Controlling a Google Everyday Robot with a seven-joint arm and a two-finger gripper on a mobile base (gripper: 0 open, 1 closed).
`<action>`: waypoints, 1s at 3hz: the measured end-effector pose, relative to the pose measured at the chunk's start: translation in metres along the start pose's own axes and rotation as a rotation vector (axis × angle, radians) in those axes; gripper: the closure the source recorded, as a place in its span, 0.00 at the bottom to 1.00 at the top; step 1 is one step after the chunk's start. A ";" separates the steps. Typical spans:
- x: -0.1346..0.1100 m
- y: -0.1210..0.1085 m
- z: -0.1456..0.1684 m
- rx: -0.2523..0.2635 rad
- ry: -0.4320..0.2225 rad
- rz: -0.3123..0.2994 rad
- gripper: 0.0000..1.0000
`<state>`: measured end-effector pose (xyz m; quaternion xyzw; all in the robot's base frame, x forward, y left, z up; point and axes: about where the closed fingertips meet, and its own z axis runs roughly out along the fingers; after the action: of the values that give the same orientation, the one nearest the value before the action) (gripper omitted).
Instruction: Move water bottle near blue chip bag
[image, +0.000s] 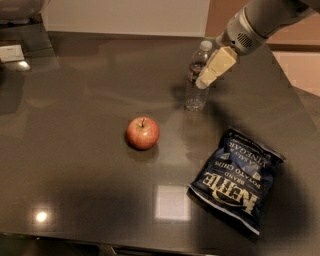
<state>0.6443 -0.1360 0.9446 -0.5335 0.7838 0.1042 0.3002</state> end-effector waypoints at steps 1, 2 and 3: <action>-0.004 0.000 0.003 -0.015 -0.022 0.011 0.19; -0.006 0.006 -0.001 -0.032 -0.044 0.017 0.41; -0.008 0.018 -0.008 -0.061 -0.067 0.012 0.65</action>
Offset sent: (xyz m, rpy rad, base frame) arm -0.0130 0.0040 0.0120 0.0881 0.0179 0.0154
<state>0.6271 -0.1260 0.9528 -0.5338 0.7731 0.1477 0.3092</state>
